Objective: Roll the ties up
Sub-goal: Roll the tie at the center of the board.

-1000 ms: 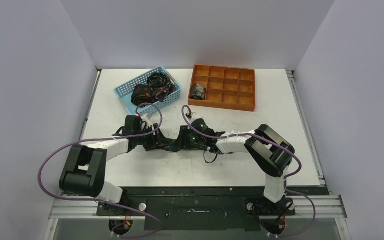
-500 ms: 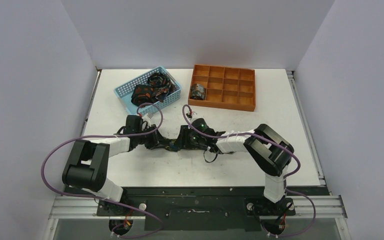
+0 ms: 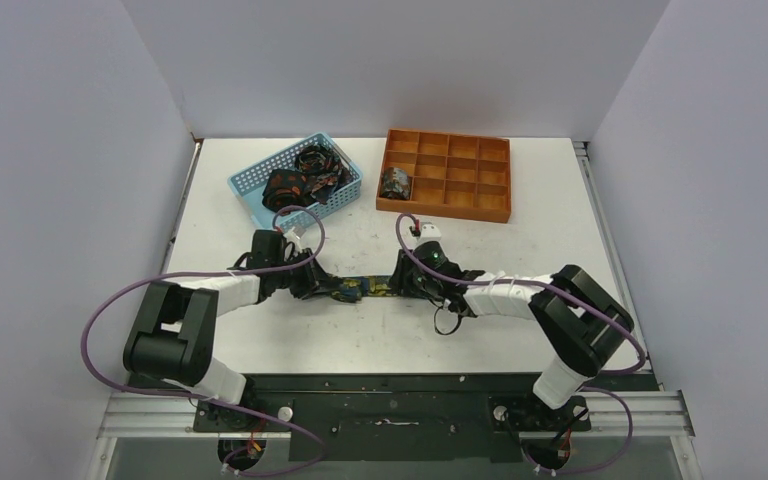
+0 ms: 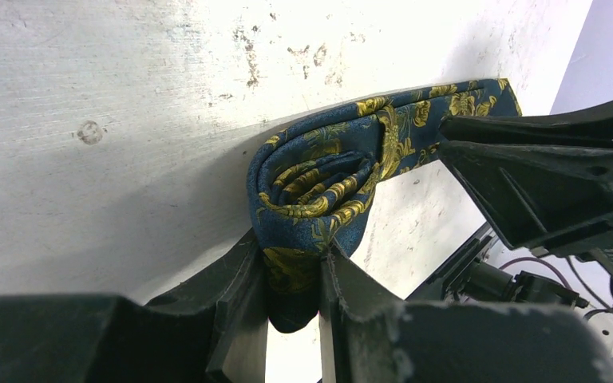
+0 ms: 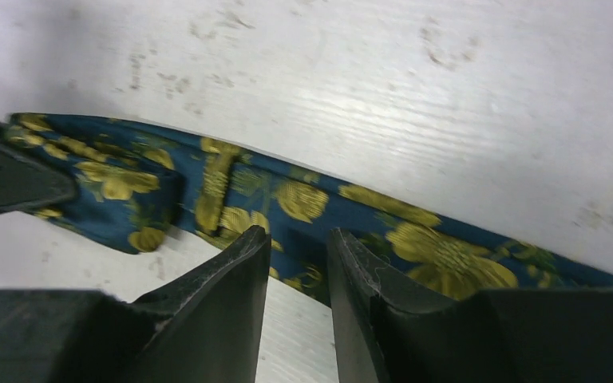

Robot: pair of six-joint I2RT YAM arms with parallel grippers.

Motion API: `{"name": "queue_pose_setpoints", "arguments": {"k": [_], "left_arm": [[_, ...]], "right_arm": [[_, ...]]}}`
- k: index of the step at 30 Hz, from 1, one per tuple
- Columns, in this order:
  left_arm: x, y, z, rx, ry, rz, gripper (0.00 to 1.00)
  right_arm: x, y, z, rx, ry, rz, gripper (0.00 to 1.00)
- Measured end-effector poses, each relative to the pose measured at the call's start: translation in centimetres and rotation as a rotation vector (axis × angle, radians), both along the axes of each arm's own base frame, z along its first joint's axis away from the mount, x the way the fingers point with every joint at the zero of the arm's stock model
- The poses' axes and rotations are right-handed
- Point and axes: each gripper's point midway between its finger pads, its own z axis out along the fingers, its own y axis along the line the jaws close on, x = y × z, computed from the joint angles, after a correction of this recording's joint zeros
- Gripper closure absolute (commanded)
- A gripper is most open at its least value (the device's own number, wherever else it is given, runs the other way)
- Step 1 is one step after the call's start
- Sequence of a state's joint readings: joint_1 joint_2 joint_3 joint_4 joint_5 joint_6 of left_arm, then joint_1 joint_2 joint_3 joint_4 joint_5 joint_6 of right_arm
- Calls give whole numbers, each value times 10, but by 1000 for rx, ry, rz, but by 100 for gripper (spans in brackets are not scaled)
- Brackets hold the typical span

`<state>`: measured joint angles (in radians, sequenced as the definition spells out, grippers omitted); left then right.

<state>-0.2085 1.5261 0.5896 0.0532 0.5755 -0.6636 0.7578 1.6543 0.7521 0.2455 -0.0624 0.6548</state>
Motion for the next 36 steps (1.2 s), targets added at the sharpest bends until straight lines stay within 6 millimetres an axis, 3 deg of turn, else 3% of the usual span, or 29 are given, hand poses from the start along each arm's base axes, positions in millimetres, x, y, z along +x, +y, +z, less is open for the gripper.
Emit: {"name": "queue_pose_setpoints", "arguments": {"k": [4,10,18,25,36], "left_arm": [[-1,2,0,7,11,14,100],[-6,5,0,56,52,37,100],[1,11,24,194,-6,76,100],[-1,15,30,250,-34,110,100],[-13,22,3,264,21,202,100]], "right_arm": [[-5,-22,-17,-79,3,-42,69],[-10,-32,-19,-76,-26,-65,70],[-36,-28,-23,-66,-44,-48,71],[-50,-20,-23,-20,-55,-50,71],[-56,-24,-23,-45,-43,-38,71]]}}
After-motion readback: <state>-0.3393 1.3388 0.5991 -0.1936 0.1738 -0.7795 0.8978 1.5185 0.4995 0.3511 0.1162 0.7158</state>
